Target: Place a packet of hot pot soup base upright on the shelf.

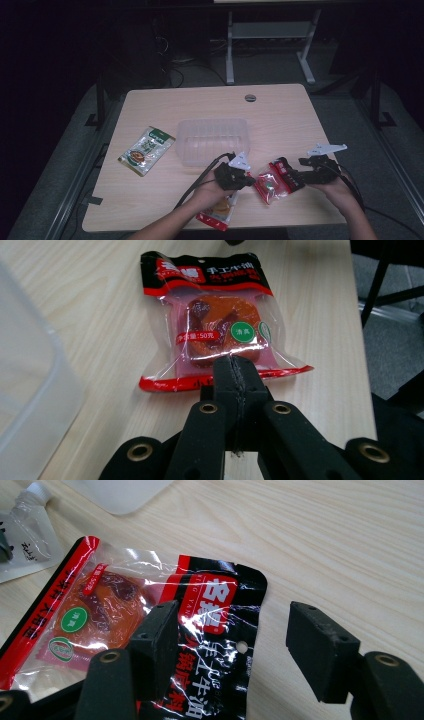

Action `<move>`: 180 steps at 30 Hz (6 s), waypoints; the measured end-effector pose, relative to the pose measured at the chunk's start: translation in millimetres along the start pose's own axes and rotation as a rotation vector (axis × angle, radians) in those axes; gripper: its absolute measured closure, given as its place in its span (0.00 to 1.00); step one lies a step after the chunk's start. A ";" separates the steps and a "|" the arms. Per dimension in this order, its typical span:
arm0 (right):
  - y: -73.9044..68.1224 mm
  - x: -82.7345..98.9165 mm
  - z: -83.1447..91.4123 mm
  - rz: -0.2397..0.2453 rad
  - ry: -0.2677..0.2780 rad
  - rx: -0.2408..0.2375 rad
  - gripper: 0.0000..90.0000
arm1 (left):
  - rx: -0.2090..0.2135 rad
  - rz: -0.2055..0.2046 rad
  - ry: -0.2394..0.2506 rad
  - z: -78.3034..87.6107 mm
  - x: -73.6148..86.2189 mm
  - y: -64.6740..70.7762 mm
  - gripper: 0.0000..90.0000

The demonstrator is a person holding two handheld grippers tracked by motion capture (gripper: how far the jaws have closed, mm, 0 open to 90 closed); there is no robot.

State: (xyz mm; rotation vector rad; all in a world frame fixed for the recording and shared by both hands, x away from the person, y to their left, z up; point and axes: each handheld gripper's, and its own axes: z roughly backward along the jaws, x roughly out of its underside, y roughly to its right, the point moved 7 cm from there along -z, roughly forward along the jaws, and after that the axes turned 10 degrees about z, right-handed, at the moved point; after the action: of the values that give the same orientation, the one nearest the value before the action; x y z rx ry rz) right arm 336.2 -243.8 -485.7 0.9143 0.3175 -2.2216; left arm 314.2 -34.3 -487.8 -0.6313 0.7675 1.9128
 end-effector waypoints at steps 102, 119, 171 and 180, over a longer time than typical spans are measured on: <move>-30.6 -29.6 21.5 -0.006 0.224 -0.469 1.00 | -0.032 -0.028 -0.089 -24.2 15.1 -8.7 1.00; -24.7 -49.0 40.5 -0.006 0.326 -0.389 1.00 | 0.008 0.009 -0.050 21.1 3.8 -5.4 0.87; -31.1 -168.7 38.6 0.053 0.516 -0.363 1.00 | -0.210 0.249 0.062 191.1 143.3 -49.7 0.40; -34.4 -180.6 15.1 0.056 0.477 -0.334 1.00 | -0.216 0.248 0.052 192.0 147.7 -51.1 0.40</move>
State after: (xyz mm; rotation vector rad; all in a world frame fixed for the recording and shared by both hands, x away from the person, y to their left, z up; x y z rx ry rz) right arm 395.5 -132.5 -351.0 1.2344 0.8433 -1.8017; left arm 277.9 210.3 -475.2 -0.7483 0.7034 2.2348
